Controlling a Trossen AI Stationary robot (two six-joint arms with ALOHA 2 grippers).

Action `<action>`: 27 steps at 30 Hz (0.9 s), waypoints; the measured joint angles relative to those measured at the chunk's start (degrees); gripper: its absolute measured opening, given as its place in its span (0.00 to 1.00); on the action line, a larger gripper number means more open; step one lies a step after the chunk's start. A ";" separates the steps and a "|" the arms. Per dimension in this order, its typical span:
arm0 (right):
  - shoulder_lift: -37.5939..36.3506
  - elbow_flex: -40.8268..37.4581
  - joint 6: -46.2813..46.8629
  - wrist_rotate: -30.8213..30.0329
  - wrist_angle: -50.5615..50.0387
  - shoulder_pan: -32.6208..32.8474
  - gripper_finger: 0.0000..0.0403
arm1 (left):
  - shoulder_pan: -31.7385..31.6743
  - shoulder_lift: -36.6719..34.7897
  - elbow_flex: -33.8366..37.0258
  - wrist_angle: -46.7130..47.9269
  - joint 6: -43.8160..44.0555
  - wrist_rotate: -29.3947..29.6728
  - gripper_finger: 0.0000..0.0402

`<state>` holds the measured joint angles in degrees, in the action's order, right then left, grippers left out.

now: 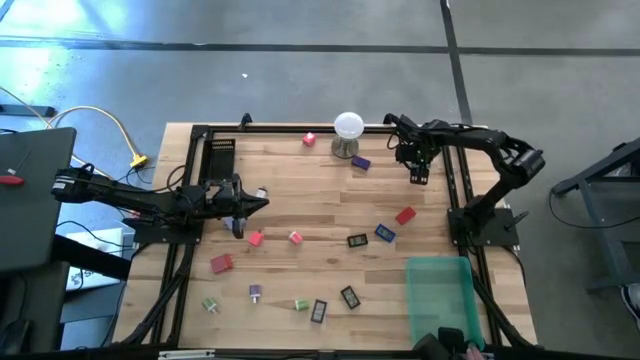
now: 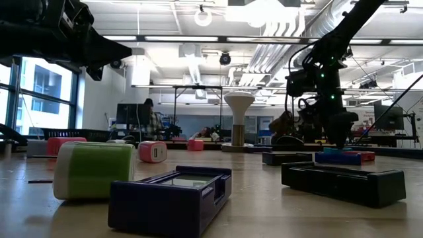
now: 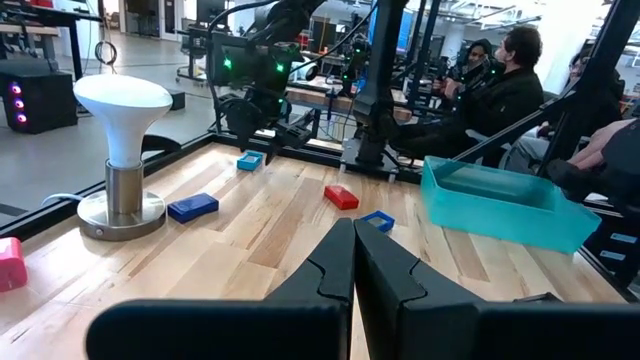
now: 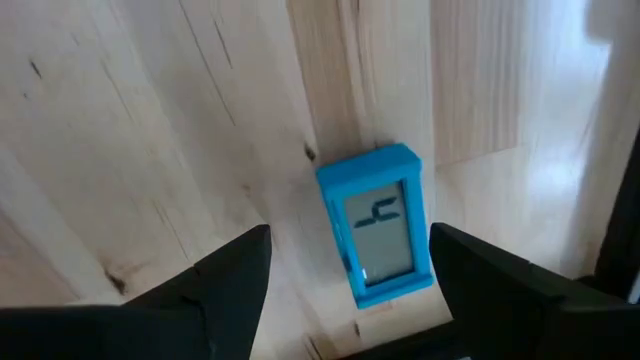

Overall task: Pick & Place Office items
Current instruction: Put the light blue digital clock into the black bin

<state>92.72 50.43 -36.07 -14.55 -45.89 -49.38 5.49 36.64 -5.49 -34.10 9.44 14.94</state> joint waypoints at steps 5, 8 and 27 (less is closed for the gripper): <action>1.34 0.00 1.28 -0.56 -0.03 -0.53 0.65 | -0.01 0.00 0.01 1.60 -0.01 0.02 0.00; 1.41 0.00 0.92 -0.27 0.91 -0.53 0.65 | -0.01 0.00 0.03 2.27 -0.01 0.16 0.00; 5.96 1.57 -0.56 -0.99 1.25 -0.84 0.64 | -0.01 0.02 0.03 2.60 -0.01 0.17 0.00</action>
<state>98.68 52.01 -36.62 -15.54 -44.64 -50.22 5.48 36.67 -5.45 -31.49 9.43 15.11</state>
